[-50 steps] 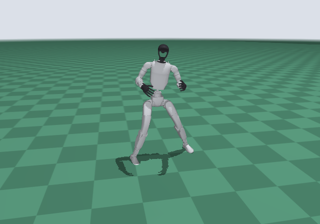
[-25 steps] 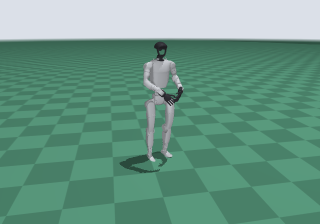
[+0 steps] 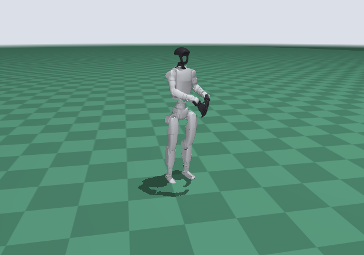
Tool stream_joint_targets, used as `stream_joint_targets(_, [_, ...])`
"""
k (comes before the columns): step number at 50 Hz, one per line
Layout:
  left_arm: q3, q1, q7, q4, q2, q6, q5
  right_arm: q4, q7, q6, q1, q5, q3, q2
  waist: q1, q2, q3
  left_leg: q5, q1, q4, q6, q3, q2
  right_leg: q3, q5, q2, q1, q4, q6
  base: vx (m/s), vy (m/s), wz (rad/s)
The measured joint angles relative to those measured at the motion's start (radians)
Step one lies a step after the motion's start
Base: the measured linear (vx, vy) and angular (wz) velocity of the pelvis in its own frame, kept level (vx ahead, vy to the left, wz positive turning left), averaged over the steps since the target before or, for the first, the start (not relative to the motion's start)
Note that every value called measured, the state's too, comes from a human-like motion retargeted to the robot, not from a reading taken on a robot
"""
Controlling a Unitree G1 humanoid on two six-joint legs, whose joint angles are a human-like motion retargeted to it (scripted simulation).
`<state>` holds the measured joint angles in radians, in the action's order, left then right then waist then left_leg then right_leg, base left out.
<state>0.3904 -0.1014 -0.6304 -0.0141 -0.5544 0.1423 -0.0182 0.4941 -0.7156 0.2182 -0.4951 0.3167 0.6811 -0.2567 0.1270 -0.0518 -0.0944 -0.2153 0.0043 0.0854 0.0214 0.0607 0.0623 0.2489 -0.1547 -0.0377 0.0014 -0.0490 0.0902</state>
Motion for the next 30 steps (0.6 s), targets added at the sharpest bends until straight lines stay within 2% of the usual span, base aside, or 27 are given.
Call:
stream_joint_targets(17, [-0.035, 0.015, -0.039, -0.04, -0.053, 0.014, 0.135, 0.077, -0.09, 0.023, -0.03, 0.048, 0.007, 0.006, 0.041, -0.013, 0.024, -0.006, 0.017, -0.005, -0.023, 0.065, -0.003, 0.059, -0.014, 0.002, 0.039, -0.024, -0.022, 0.03, -0.01, 0.33])
stream_joint_targets(30, [-0.039, 0.054, -0.025, -0.043, -0.067, 0.004, 0.205, 0.088, -0.092, 0.011, -0.049, 0.047, 0.017, -0.008, 0.054, -0.012, 0.046, -0.006, 0.015, -0.006, -0.049, 0.095, -0.004, 0.105, -0.015, 0.005, 0.058, -0.025, -0.035, 0.01, -0.01, 0.28])
